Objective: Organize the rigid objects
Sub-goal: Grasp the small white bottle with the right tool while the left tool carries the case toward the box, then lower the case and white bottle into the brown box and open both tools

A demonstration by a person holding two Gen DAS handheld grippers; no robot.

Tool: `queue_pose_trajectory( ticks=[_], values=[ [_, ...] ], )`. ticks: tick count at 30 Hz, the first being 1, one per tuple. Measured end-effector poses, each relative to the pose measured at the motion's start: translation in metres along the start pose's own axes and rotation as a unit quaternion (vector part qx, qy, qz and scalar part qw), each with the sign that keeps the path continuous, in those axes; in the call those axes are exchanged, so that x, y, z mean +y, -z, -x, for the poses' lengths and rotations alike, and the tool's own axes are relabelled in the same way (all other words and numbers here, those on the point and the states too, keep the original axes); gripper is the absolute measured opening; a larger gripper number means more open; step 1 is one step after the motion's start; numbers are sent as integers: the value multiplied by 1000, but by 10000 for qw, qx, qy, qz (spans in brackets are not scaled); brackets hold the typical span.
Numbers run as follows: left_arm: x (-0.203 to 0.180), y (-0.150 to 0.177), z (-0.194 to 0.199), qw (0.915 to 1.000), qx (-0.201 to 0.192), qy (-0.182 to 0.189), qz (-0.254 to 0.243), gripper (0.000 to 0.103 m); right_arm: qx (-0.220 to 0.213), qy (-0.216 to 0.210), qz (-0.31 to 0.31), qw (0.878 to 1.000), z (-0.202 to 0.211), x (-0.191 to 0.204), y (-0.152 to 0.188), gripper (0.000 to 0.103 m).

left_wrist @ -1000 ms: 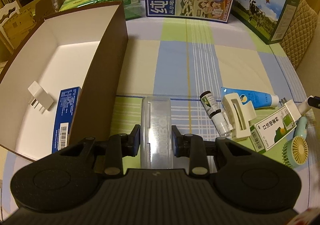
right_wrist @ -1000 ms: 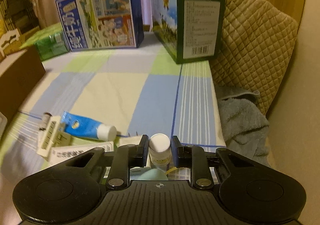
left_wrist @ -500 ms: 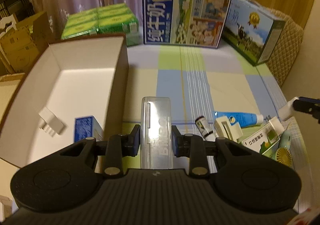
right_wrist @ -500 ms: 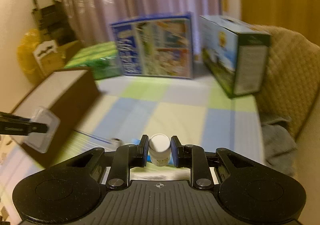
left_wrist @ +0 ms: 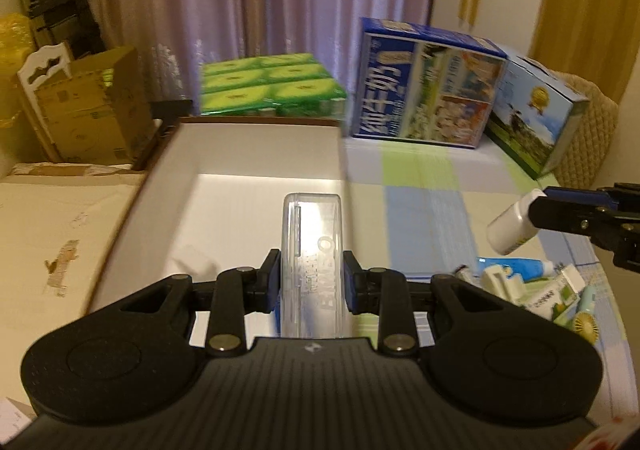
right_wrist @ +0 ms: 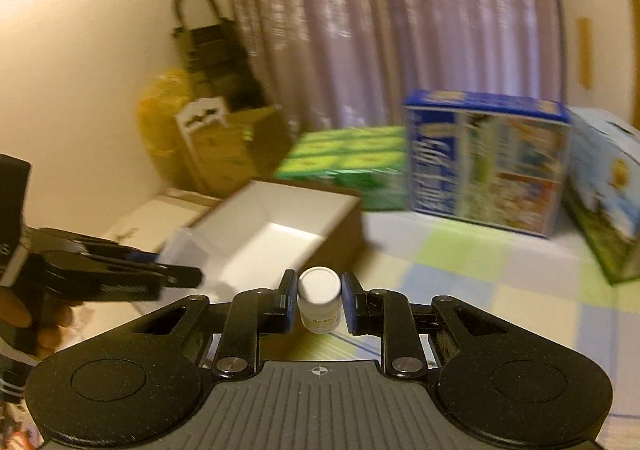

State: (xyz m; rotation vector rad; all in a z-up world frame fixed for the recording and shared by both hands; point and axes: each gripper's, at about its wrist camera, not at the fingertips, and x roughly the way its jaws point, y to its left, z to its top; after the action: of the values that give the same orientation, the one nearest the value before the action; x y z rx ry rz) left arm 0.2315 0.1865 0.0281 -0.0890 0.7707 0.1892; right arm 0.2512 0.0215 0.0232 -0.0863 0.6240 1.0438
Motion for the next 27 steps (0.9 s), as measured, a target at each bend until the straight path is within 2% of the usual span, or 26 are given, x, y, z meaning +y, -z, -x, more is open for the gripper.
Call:
queue_pose_trajectory(
  ticks=[6,12,17,27],
  values=[
    [54,0,1,9997,60,-220,110,26,157,-310,164,9993,-50,49,-8,20],
    [91,-6,-18,9996,220,-177,38,26,403,-180,192,9988,-105,73,-10,20],
    [105,-17,-48,9993,372,-1,-37,26,617,120,214,9978,-151,73,-15,20],
    [104,-34,-122,9956,850,322,-230,26,985,632,59,9931,-204,43,-16,20]
  ],
)
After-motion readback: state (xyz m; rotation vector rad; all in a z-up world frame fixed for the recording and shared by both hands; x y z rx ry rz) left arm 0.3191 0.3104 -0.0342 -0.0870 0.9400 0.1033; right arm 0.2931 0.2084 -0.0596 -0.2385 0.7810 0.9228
